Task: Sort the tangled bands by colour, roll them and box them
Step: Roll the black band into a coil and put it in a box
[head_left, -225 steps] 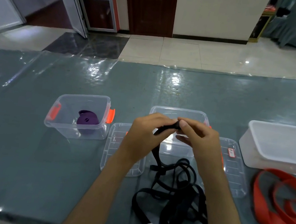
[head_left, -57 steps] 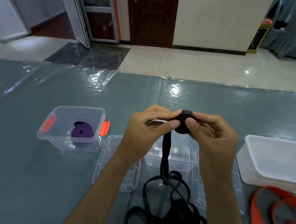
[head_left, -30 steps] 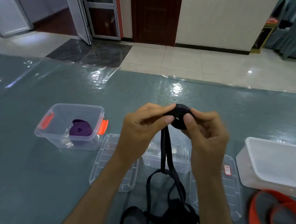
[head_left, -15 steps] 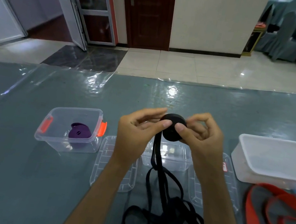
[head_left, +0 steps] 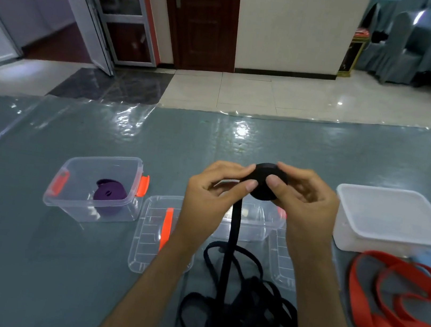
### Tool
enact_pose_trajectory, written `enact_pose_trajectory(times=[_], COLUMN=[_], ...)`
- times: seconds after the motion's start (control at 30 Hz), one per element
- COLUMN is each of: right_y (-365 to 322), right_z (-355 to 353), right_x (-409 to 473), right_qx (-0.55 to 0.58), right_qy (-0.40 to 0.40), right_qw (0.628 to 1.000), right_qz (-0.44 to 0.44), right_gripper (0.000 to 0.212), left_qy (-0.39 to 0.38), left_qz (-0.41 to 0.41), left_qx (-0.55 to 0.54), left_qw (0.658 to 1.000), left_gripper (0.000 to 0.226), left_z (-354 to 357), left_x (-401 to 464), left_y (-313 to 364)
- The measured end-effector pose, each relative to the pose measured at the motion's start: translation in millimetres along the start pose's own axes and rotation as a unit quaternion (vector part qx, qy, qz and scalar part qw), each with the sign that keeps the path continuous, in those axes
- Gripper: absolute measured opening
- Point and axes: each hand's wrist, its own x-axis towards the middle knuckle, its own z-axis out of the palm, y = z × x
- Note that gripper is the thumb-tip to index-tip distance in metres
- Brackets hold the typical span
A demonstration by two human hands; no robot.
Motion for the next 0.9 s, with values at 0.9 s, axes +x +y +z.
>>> enact_pose_trajectory(times=[0.9], right_y=[7], right_z=[-5], right_x=[-22], right_qx=[0.013], right_qy=[-0.064], right_qw=[0.996], right_qz=[0.068], right_gripper=[0.023], left_qy=[-0.081], left_qz=[-0.055], left_qx=[0.030], left_qw=[0.995], left_gripper=[0.027], left_z=[-31], left_x=[0], left_y=[13])
